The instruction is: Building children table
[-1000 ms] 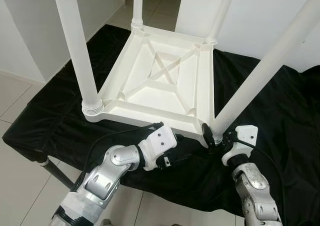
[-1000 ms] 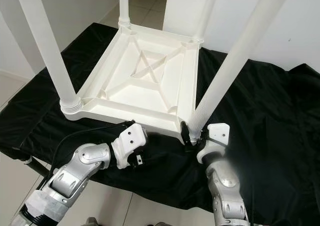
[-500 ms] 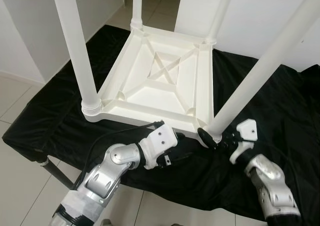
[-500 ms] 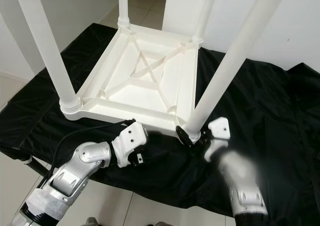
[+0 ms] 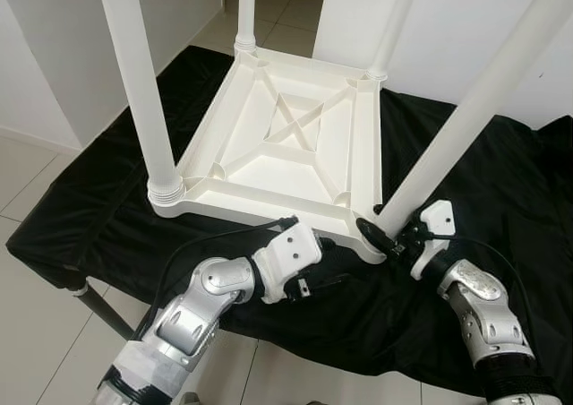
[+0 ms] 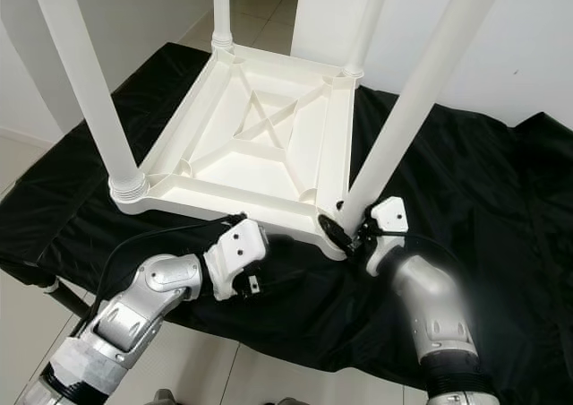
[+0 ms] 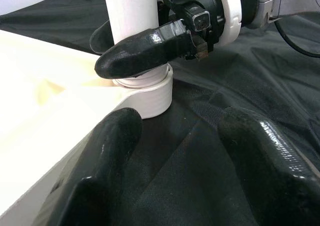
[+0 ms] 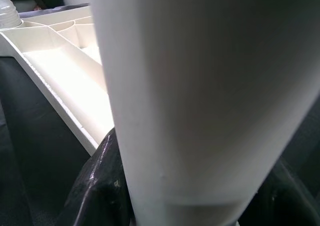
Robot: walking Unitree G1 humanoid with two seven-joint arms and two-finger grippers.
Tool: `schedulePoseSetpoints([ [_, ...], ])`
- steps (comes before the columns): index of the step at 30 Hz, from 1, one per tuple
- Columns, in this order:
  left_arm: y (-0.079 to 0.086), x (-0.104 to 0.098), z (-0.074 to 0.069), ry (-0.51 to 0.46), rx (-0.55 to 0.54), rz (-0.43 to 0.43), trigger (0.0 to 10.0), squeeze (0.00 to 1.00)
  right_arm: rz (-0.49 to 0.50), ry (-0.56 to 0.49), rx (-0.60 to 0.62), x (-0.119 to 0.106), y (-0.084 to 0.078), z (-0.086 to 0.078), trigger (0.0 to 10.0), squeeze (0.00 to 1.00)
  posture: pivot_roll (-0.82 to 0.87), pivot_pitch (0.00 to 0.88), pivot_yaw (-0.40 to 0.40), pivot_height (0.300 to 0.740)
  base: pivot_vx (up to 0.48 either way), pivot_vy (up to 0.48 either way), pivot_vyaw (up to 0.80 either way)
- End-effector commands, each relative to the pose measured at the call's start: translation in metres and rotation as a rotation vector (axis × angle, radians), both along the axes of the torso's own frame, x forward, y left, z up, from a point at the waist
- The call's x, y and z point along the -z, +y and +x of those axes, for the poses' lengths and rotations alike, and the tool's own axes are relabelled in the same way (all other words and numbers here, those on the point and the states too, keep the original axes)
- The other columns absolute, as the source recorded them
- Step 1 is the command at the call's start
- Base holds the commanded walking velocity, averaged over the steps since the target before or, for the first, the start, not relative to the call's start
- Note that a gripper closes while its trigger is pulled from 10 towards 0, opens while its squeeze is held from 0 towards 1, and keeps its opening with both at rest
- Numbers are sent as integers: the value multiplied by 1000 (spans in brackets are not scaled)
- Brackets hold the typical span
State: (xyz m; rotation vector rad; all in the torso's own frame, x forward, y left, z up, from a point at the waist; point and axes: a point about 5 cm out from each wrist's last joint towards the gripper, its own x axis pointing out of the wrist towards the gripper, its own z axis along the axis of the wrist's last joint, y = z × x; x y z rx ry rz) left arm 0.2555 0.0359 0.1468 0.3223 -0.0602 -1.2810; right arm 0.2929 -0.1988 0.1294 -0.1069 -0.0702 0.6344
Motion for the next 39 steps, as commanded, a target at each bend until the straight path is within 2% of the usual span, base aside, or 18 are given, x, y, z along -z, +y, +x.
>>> schedulePoseSetpoints([
  [1,-3,3,-2,4,11,9,10000,0,-11,42,-26,8,-1,-5,3333,0,40,89,-108,740,0,0,0],
  [2,-3,3,-2,4,11,9,10000,0,-11,42,-26,8,-1,-5,3333,0,40,89,-108,740,0,0,0],
  [3,-4,3,-2,4,11,9,10000,0,2,48,-22,9,0,-7,10000,0,37,92,-108,740,0,0,0],
  [7,-4,3,-2,5,12,8,10000,0,7,48,-20,9,1,-7,10000,0,37,92,-108,740,0,0,0],
  [12,-5,3,-3,6,19,8,10000,0,61,57,69,9,11,-13,10000,0,35,98,-103,740,0,0,0],
  [15,-4,3,-3,8,21,8,10000,0,52,59,110,11,14,-15,10000,0,33,100,-100,740,0,0,0],
  [16,-5,3,-4,9,24,10,10000,0,18,80,130,16,18,-19,10000,0,33,101,-99,740,0,0,0],
  [23,-5,3,-4,10,31,11,10000,0,27,88,225,21,25,-26,10000,0,30,103,-96,740,0,0,0],
  [30,-7,3,-4,7,45,13,10000,0,78,88,383,20,31,-33,10000,0,28,98,-95,740,0,0,0],
  [32,-7,3,-5,6,50,15,10000,0,100,93,488,20,32,-35,10000,0,26,93,-94,740,0,0,0],
  [33,-7,3,-5,6,50,15,10000,0,100,93,488,20,32,-35,10000,0,26,93,-94,740,0,0,0],
  [35,-8,3,-4,5,54,16,10000,0,123,88,648,20,30,-36,10000,0,25,91,-95,740,0,0,0],
  [37,-8,3,-4,5,54,16,10000,0,123,88,648,20,30,-36,10000,0,25,91,-95,740,0,0,0],
  [39,-10,3,-5,5,61,15,10000,0,157,95,753,19,36,-35,10000,0,26,92,-97,740,0,0,0],
])
